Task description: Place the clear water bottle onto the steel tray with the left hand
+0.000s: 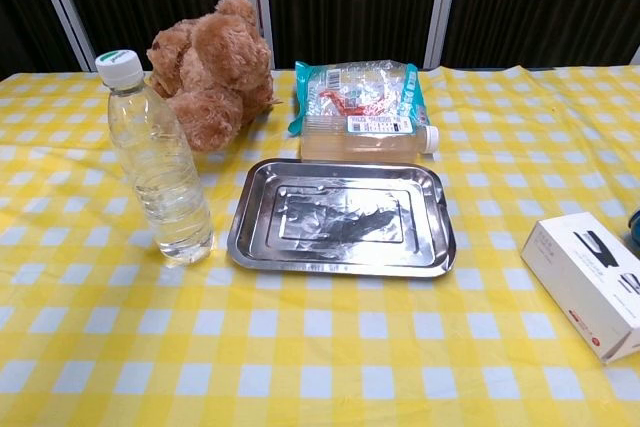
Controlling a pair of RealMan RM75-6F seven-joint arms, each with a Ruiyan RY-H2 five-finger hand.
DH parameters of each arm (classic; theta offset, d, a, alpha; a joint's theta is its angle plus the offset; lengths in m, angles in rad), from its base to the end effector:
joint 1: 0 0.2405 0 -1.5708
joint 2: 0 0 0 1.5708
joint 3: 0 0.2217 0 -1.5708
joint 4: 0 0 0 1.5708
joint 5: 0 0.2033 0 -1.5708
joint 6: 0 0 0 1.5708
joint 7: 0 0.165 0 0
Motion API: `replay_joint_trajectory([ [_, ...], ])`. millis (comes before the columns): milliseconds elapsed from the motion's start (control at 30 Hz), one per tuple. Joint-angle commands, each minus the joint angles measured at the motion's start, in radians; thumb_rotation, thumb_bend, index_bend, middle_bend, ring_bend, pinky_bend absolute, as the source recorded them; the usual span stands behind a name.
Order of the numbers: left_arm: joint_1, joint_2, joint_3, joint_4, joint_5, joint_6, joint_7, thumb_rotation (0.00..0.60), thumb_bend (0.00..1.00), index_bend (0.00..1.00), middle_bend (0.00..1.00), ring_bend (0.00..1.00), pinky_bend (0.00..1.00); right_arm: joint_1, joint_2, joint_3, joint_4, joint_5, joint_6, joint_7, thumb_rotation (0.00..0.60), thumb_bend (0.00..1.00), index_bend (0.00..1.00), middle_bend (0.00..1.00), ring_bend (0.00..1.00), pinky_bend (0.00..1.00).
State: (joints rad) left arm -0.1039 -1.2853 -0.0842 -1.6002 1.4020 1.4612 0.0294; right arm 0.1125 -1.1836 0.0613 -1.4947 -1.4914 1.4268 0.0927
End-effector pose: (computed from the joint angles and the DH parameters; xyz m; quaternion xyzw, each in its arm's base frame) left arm -0.2712 0.2090 0.1096 -0.5442 -0.4426 -0.4141 0.5801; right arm -0.2926 -0.2105 0.1366 0.5931 -0.4083 0.3939 0.5712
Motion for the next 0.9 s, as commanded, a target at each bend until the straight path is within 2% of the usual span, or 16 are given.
replay_joint_trajectory([
  [33, 0.0, 0.001, 0.002, -0.001, 0.002, 0.0, 0.001, 0.6, 0.22, 0.15, 0.11, 0.0, 0.0, -0.001, 0.001, -0.001, -0.001, -0.001, 0.002, -0.003, 0.6, 0.05, 0.11, 0.0, 0.0, 0.0],
  [900, -0.001, -0.007, 0.004, -0.008, -0.001, -0.005, 0.007, 0.6, 0.22, 0.15, 0.11, 0.0, 0.0, -0.007, 0.008, -0.004, -0.001, 0.0, 0.004, 0.003, 0.6, 0.05, 0.11, 0.0, 0.0, 0.0],
])
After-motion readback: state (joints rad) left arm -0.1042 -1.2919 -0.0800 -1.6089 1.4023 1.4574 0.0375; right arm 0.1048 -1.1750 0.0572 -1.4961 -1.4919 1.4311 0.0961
